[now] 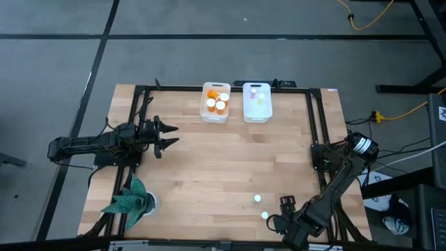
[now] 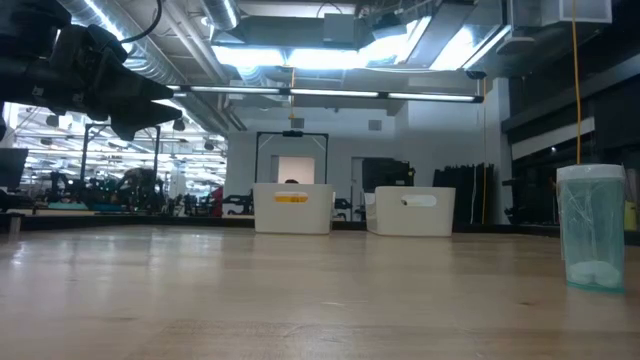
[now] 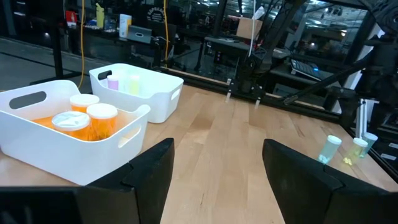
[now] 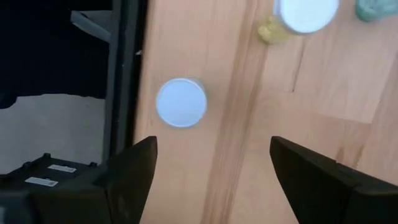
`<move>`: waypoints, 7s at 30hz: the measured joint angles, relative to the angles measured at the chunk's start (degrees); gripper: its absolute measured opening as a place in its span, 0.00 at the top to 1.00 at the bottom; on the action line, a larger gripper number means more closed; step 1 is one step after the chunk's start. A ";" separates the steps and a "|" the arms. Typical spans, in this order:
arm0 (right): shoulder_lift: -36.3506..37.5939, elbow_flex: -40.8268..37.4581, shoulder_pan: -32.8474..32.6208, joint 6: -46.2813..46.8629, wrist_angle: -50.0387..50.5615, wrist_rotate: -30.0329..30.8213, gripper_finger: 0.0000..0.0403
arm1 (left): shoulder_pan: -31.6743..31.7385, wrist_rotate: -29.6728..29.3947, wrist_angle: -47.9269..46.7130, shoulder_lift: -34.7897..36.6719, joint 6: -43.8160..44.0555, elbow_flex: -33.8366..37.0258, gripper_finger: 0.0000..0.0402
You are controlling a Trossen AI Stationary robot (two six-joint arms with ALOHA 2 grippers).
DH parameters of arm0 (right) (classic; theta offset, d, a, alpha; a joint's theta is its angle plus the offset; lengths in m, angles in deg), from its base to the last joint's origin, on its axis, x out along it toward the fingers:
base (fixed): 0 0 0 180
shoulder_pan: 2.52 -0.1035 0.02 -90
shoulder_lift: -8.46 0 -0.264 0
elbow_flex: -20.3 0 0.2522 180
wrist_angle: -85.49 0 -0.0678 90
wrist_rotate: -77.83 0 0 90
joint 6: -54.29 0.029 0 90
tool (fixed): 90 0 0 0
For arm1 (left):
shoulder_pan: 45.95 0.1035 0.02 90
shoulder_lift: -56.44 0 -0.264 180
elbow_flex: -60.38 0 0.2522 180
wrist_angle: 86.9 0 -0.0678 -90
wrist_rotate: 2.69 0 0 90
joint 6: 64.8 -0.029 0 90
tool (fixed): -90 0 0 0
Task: Pick and place medicine bottles into bin by pill shape (circle, oval)
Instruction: Put the blue tablet bottle into the right white bin
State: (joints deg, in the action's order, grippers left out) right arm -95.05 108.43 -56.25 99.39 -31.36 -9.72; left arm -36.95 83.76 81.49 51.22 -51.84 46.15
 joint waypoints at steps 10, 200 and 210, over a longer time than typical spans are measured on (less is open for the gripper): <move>0.00 0.00 -0.17 1.13 -1.51 0.93 0.23 | 0.00 0.00 0.00 0.01 -0.01 0.00 0.41; -0.02 -0.02 84.81 -31.39 -9.93 3.91 0.61 | -0.01 0.01 0.00 -0.01 0.00 0.01 0.41; -0.02 -0.02 84.81 -30.45 -9.93 3.91 0.61 | 0.00 0.00 0.00 0.01 0.00 0.01 0.41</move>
State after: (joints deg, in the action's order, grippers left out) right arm -95.07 108.41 28.55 68.94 -41.29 -5.80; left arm -36.95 83.76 81.49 51.23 -51.84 46.15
